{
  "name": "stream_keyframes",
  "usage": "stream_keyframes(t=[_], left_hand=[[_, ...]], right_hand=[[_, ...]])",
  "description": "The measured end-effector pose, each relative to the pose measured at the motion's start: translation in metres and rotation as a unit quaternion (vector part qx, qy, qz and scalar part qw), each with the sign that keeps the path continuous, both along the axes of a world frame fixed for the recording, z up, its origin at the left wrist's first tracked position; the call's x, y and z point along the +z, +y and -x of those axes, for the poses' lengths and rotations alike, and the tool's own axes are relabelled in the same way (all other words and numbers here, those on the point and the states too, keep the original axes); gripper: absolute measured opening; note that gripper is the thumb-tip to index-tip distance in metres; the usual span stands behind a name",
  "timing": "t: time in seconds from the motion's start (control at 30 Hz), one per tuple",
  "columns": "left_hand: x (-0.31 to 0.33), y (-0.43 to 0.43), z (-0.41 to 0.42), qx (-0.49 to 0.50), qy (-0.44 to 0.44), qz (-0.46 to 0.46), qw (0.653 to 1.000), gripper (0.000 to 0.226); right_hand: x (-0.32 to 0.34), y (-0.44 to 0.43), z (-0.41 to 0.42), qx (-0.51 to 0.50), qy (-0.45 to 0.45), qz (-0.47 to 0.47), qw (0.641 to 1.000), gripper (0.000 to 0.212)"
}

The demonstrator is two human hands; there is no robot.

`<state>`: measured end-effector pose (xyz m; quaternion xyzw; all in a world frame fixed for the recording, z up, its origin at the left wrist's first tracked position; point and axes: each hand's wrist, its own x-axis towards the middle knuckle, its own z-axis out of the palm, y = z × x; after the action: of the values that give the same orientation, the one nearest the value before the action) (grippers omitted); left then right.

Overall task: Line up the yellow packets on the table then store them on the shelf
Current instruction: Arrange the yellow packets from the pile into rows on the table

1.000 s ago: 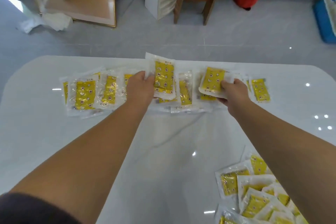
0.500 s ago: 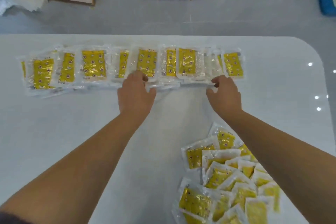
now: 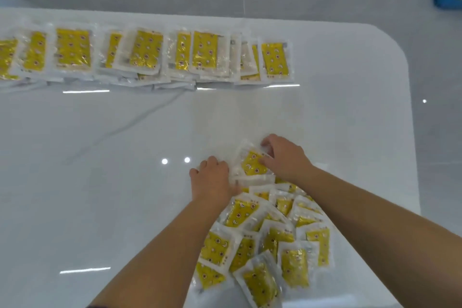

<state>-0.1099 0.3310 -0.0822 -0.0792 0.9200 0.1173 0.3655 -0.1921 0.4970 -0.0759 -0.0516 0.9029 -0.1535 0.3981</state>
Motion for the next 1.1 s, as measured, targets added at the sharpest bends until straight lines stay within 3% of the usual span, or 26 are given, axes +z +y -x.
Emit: stream_keyframes(t=[0.07,0.13,0.27,0.43,0.53,0.63,0.7,0.77,0.83,0.9,0.97,1.1], left_hand=[[0.000,-0.002,-0.001,0.020,-0.011,-0.035,0.999,0.044],[0.002,-0.008,-0.002,0.097,-0.048,-0.137,0.985,0.033],[0.007,-0.024,-0.009,0.155,-0.081,-0.232,0.957,0.026],[0.019,-0.043,-0.016,0.279,-0.038,-0.269,0.921,0.020],[0.028,-0.054,-0.019,0.332,0.001,-0.255,0.908,0.014],[0.031,-0.066,-0.025,0.367,0.016,-0.240,0.898,0.017],[0.033,-0.072,-0.029,0.385,0.018,-0.239,0.891,0.021],[0.034,-0.076,-0.034,0.396,0.022,-0.237,0.887,0.021],[0.035,-0.079,-0.039,0.399,0.025,-0.231,0.887,0.021],[0.036,-0.082,-0.045,0.397,0.022,-0.223,0.890,0.022],[0.036,-0.085,-0.049,0.395,0.019,-0.217,0.893,0.022],[0.036,-0.093,-0.056,0.406,0.017,-0.213,0.888,0.021]], right_hand=[[-0.002,-0.002,-0.001,0.058,0.001,-0.025,0.998,0.016],[-0.003,-0.001,-0.003,0.073,0.008,-0.018,0.997,0.024],[0.009,0.009,-0.004,-0.112,-0.001,0.138,0.984,0.019],[0.035,0.024,0.006,-0.370,-0.053,0.322,0.870,0.007],[0.046,0.030,0.011,-0.429,-0.141,0.386,0.804,0.003],[0.052,0.036,0.008,-0.450,-0.215,0.431,0.752,0.016],[0.048,0.037,0.001,-0.426,-0.242,0.385,0.782,0.030],[0.042,0.035,-0.013,-0.351,-0.262,0.305,0.846,0.033],[0.040,0.028,-0.030,-0.212,-0.278,0.230,0.908,0.022],[0.035,0.017,-0.044,-0.006,-0.219,0.123,0.968,0.024],[0.029,0.001,-0.056,0.142,-0.125,0.043,0.981,0.030],[0.023,-0.023,-0.076,0.257,-0.022,0.033,0.966,0.022]])
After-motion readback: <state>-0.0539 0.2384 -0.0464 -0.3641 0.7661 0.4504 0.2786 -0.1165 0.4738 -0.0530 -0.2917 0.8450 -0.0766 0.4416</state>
